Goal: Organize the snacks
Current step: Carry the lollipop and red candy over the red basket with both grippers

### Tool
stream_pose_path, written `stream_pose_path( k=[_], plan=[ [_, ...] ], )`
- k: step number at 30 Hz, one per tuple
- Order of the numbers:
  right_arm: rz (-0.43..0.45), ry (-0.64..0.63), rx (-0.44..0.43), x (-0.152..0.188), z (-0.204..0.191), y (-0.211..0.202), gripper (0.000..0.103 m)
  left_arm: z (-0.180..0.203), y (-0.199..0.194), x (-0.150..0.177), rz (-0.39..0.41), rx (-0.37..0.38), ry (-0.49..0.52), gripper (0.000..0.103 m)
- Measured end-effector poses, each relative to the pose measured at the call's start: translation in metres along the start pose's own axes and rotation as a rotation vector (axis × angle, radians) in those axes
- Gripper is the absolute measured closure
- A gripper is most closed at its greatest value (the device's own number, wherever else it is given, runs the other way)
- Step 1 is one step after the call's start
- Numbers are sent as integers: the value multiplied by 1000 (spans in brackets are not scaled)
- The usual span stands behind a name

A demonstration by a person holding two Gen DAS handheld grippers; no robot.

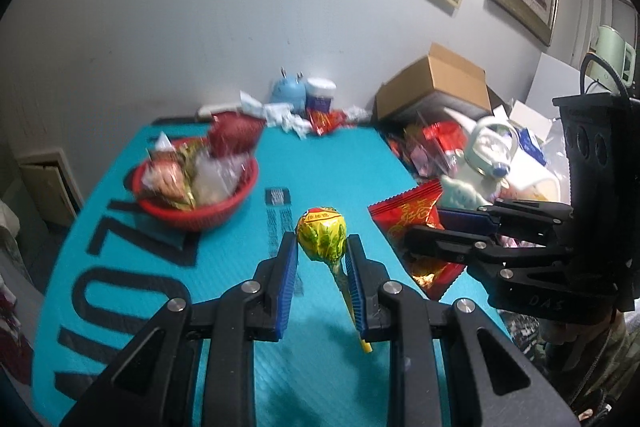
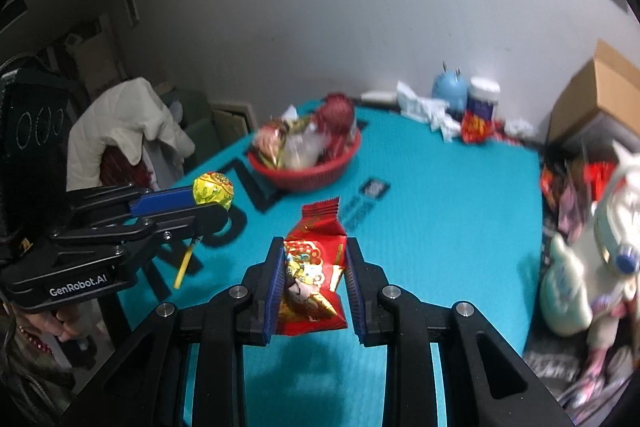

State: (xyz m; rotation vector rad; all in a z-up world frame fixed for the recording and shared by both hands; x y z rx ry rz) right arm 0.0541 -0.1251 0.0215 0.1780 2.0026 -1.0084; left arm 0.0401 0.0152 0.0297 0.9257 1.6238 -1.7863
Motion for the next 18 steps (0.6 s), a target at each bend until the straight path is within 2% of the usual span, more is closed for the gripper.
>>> stream_pose_path(
  k=[9,18],
  plan=[
    [63,-51,-4,-49,-3,12,75,-32,7,-40,82,-53,-22,79],
    [89,-95,-35,-100,3,49,75,-68,30,-81,136,-101,-46,79]
  ],
)
Point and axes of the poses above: each gripper's, at about its wrist camera, not at the fingertips, and y roughly the way its jaws point, z to its right, x to its underside, the point moved 3 cm from there along y, roughly the way its jaws point, and after that the axes turned 14 degrees about -x, right-handed, at the moved point
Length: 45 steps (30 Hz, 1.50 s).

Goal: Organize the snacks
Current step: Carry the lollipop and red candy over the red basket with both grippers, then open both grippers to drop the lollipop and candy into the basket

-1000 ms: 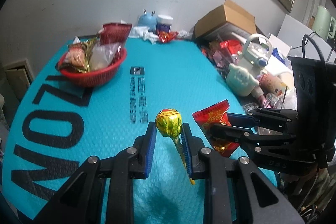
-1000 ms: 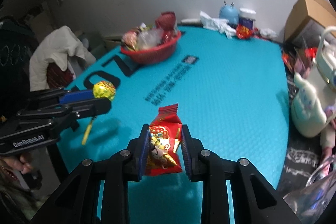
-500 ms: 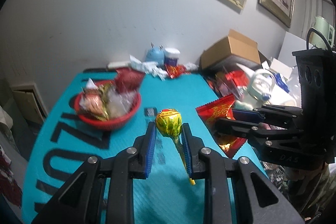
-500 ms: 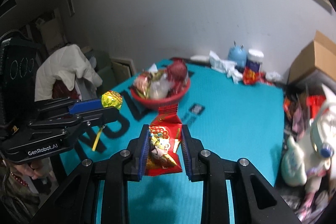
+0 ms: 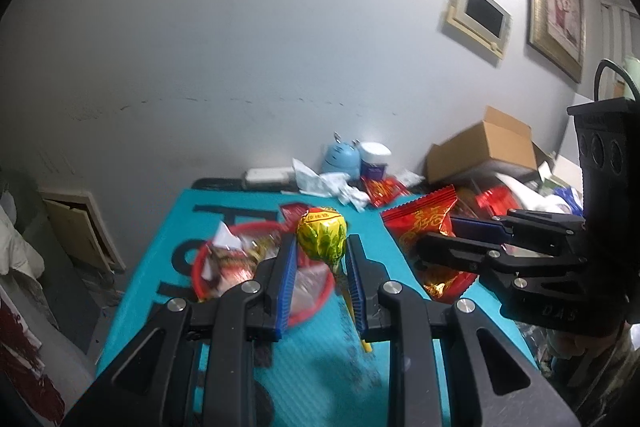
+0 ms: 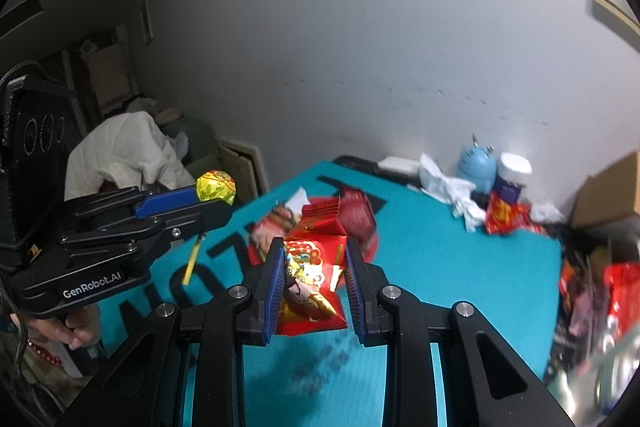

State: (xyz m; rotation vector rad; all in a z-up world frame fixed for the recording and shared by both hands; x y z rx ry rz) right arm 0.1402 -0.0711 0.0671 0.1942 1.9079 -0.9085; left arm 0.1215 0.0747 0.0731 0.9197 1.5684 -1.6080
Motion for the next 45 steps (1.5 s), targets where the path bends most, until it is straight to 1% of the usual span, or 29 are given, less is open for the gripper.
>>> stream_pose_path(
  k=[5,10,15,17,21,22,25,28,31,34,38,41,45],
  plan=[
    [10,-38,-15,-26,6,28,75,-14,22,-16,20,-22,-15,79],
    [35,-36,-42,-46,15,50,75,-25,46,-31,34,-40,-29,79],
    [55,-23,-29,-57,26,70,75,-34,72,-35,21,-66,-33,79],
    [55,-11,-18,-58,33,77,75,-37,82,-32,1,-71,-39,79],
    [50,13,-14,-53,44,89,75,-35,109,-19,-96,-78,-31,79],
    [48,18,-11,-50,47,92,75,-32,115,-16,-115,-81,-18,79],
    [2,20,7,-43,56,103,75,-23,132,-4,-175,-90,35,79],
    [-17,27,16,-39,63,107,75,-17,147,6,-247,-62,49,79],
    [-17,27,16,-38,64,106,75,-15,154,13,-299,-47,46,79],
    [-15,27,13,-38,64,105,75,-16,154,13,-308,-37,34,79],
    [-23,31,8,-38,65,108,75,-20,155,11,-313,-87,41,79],
    [-30,37,7,-36,67,110,75,-23,156,9,-322,-78,24,79],
    [-36,43,-1,-35,68,112,75,-20,158,11,-340,-63,36,79]
  ],
)
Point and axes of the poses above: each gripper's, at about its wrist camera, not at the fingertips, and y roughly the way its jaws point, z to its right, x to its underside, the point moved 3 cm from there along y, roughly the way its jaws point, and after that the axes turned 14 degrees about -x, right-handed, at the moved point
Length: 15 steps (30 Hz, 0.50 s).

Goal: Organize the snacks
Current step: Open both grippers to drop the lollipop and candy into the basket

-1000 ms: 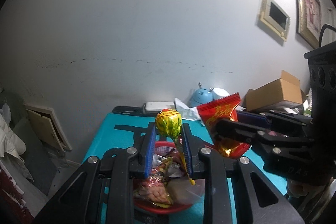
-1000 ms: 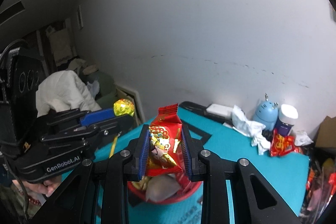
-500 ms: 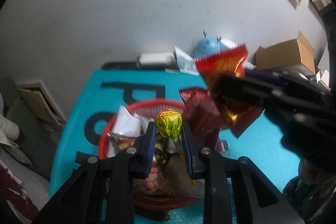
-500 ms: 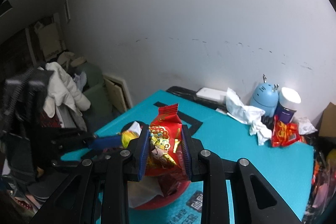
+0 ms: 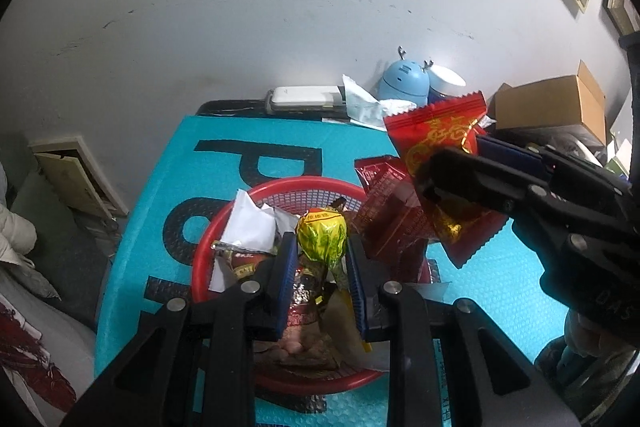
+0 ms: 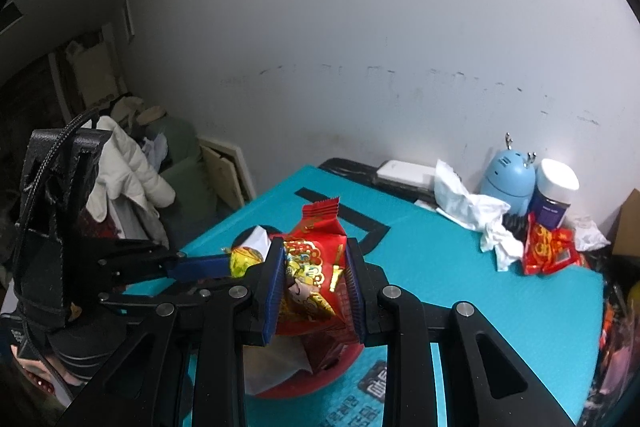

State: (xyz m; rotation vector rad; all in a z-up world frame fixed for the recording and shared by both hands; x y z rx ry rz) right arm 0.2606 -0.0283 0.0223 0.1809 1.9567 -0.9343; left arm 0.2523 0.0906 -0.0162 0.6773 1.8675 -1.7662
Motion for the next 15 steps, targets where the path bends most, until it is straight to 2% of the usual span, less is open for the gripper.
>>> stream_pose_path(
  k=[3,4,5,7,9,15],
  plan=[
    [2,1,1,0,1,-1,74,3,4,0,-21,-6,9,79],
    [2,1,1,0,1,-1,74,2,4,0,-24,-8,8,71],
    [2,1,1,0,1,-1,74,1,6,0,-28,-10,3,57],
    [-1,1,-2,1,0,0,74,-1,4,-1,-22,-6,-15,38],
    [-6,1,-9,1,0,2,74,-5,0,-1,1,-8,-28,36],
    [-10,-3,-37,4,-5,10,74,-23,-12,-7,27,-90,-42,36]
  ],
)
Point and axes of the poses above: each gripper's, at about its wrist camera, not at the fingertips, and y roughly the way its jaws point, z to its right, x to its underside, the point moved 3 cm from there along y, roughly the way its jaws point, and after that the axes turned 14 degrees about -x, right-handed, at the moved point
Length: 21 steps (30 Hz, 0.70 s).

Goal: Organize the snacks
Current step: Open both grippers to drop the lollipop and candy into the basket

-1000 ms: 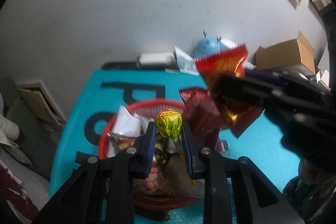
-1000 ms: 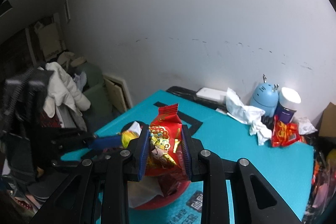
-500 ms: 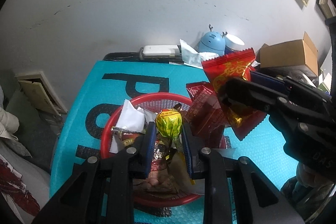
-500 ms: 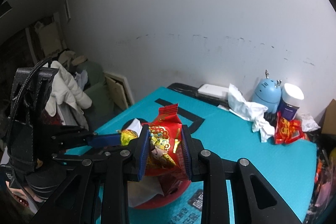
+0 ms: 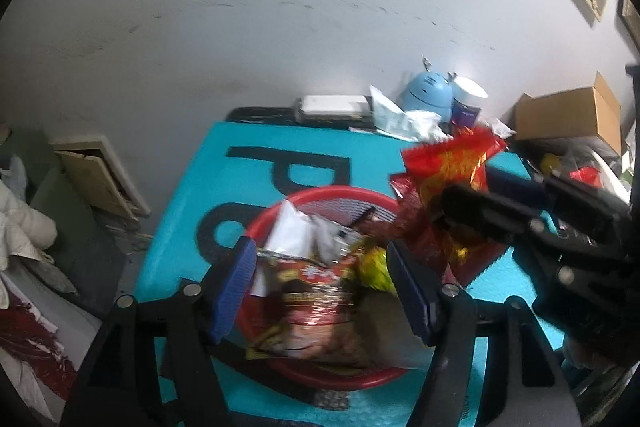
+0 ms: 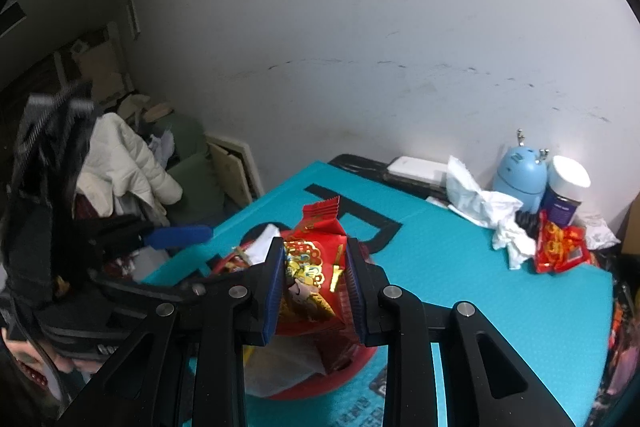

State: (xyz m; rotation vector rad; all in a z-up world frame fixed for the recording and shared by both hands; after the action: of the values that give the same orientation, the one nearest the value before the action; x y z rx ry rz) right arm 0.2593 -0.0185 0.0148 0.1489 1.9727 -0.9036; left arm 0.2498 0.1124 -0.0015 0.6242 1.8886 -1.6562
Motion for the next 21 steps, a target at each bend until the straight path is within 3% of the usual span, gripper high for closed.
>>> stream_pose_path(
  k=[7,9,10,11,21],
  plan=[
    [-40,-17,-48,10,-11,27,73,-30,-5,-8,21,-66,-71,36],
    [-54,-25,-53,14,-15,35,66,-34,-8,-6,24,-66,-81,36],
    [-62,-30,-52,15,-16,38,53,-34,-8,-7,25,-66,-80,36],
    [-63,-34,-53,16,-17,39,47,-34,-9,-7,28,-67,-79,36],
    [-41,-40,-35,11,-18,23,47,-25,-18,-6,49,-45,-63,36]
  ],
)
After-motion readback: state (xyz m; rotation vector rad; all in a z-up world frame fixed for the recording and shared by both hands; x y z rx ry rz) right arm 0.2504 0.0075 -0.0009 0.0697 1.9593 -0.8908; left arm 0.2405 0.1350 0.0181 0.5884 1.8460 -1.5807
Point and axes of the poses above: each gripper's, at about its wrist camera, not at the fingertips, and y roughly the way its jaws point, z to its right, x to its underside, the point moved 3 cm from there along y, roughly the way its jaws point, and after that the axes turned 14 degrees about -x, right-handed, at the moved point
